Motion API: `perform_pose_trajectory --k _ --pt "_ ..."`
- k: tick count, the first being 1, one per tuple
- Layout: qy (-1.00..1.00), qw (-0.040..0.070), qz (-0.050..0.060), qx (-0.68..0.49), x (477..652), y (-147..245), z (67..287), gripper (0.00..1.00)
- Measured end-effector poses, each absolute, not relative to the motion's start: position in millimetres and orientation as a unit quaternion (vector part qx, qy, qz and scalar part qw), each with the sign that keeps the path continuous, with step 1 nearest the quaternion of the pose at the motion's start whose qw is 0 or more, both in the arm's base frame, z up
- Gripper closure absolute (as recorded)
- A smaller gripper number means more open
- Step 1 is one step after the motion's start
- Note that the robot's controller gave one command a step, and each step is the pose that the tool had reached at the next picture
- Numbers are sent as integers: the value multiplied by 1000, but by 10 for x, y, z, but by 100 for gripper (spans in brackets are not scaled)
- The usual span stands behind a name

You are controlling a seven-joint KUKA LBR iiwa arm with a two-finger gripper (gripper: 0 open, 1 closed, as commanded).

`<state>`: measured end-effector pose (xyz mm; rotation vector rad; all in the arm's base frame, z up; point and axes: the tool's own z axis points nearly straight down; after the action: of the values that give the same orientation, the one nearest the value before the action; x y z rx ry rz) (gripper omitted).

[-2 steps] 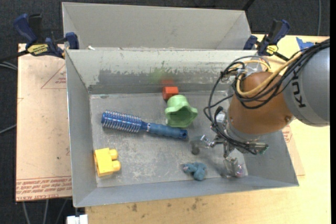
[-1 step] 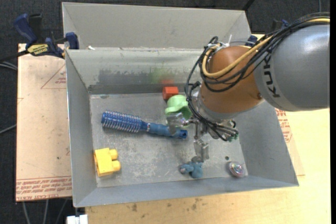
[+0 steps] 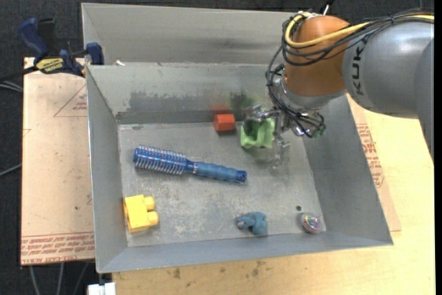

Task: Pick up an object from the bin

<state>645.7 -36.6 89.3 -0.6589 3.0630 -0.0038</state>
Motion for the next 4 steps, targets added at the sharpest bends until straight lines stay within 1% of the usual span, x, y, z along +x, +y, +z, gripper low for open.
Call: perform_pose_trajectory --k 1,2,3,4 --pt "947 1 0 -320 6292 -482 754 0" --pt "948 4 0 -320 6311 -476 781 100" --pt "949 7 -3 -316 6583 -1109 749 100" --pt "937 6 -3 -349 6592 -1393 1894 100"
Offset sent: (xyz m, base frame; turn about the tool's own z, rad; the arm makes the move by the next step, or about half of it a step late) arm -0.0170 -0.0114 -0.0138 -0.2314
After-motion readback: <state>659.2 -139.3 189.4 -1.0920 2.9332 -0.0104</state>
